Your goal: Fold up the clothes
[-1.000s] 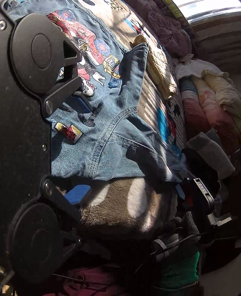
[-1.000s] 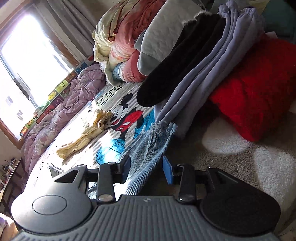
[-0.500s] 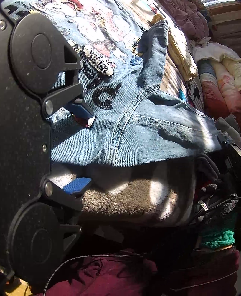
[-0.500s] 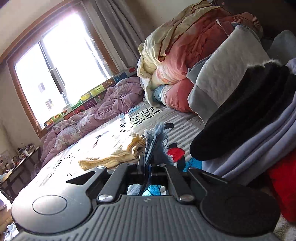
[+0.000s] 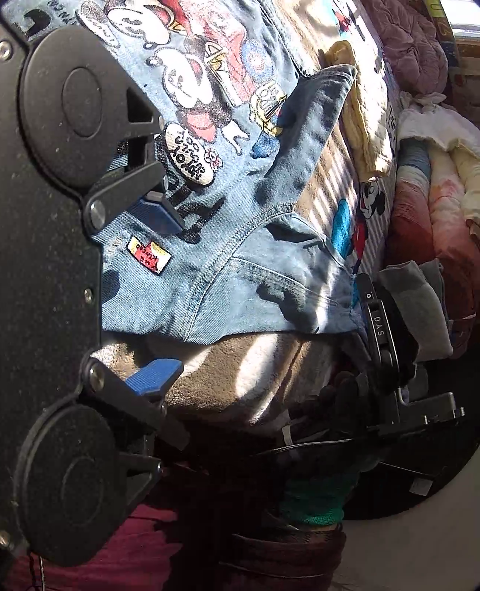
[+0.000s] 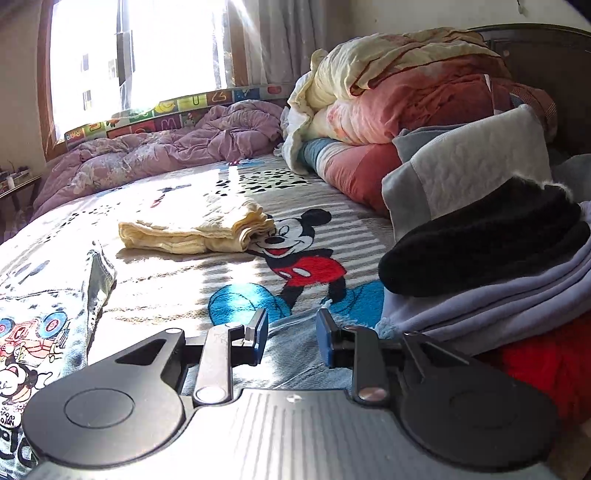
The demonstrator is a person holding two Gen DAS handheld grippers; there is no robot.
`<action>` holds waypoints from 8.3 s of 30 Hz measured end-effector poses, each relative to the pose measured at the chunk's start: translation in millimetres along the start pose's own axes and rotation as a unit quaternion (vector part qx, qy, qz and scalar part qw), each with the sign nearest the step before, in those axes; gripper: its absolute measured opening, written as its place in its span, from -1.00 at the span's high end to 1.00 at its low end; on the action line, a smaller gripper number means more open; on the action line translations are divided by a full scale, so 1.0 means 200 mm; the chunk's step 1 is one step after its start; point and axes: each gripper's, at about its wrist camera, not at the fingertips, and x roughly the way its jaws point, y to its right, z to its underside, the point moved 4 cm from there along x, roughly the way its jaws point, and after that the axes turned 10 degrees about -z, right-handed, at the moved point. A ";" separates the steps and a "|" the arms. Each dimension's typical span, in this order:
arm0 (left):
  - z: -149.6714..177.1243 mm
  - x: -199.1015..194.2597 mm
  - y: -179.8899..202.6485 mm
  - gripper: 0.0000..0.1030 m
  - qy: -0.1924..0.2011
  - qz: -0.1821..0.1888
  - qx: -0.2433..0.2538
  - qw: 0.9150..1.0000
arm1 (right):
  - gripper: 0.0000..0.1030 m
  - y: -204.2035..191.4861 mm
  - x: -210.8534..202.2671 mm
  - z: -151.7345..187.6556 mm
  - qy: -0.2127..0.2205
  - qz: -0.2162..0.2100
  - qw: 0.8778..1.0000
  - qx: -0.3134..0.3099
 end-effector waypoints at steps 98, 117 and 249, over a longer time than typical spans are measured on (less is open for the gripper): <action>0.26 -0.12 -0.29 -0.35 0.005 -0.224 -0.072 0.972 | 0.82 -0.71 -0.08 0.41 -0.085 -0.183 0.974 -0.102; 0.58 -0.30 0.15 -0.47 0.010 -0.311 -0.059 0.948 | 0.69 -0.85 -0.40 0.64 -0.033 -0.142 0.970 -0.195; -0.54 -0.47 -0.35 0.92 0.097 -0.362 -0.091 0.923 | 0.20 -0.81 -0.28 0.57 -0.008 -0.185 0.971 -0.152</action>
